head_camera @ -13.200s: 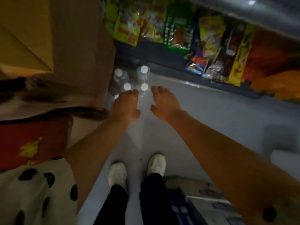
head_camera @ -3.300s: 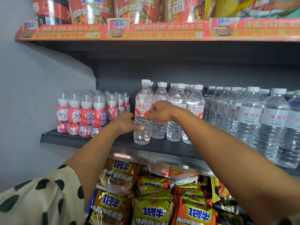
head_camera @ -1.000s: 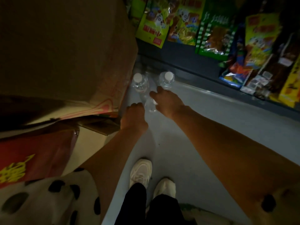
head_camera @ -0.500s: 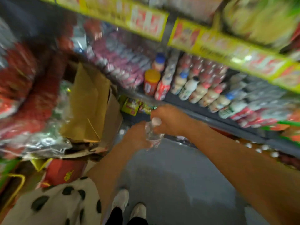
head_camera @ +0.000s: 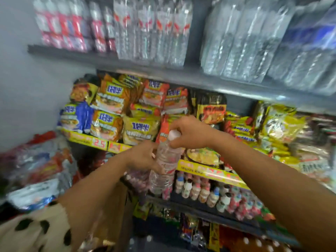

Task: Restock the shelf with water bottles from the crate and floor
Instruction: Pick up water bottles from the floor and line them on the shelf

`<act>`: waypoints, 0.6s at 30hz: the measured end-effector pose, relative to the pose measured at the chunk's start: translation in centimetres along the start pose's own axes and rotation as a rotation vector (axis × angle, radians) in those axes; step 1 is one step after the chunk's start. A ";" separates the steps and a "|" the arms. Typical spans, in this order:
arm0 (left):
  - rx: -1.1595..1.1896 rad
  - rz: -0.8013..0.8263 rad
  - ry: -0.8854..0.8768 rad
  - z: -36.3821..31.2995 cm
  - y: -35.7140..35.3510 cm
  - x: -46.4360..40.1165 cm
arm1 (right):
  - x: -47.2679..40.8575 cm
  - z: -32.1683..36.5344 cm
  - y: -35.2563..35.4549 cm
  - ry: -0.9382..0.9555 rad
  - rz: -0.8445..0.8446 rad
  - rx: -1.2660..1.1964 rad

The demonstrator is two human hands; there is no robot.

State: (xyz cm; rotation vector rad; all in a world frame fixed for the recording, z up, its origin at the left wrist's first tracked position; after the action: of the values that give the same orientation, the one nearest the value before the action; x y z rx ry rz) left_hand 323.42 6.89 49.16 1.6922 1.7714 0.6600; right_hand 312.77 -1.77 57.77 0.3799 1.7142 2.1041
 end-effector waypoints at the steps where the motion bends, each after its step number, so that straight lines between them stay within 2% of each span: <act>1: -0.016 0.009 -0.017 -2.0 1.8 0.3 | 0.0 0.9 2.1 0.005 -0.033 0.010; 4: -0.091 0.008 -0.082 -6.0 7.1 0.9 | -0.4 3.7 8.4 0.039 -0.119 -0.003; 9: 0.008 -0.078 -0.126 -9.9 15.7 1.5 | -2.9 7.9 17.8 0.012 -0.169 -0.046; 18: -0.002 -0.315 -0.250 -11.5 27.4 -2.2 | -10.5 11.1 28.4 -0.076 -0.326 -0.036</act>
State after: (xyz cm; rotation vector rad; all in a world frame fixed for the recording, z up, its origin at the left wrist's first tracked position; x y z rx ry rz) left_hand 334.44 7.08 76.87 1.3828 1.7984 0.2970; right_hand 323.24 -1.79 88.22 0.1548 1.5720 1.8585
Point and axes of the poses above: each hand's wrist, its own x-axis away from the middle knuckle, its own y-axis out of the back of the hand, z = x × y, the point moved 4 cm from there along -x, towards the middle knuckle, and after that the axes turned 13 degrees about -y, right-handed, at the moved point
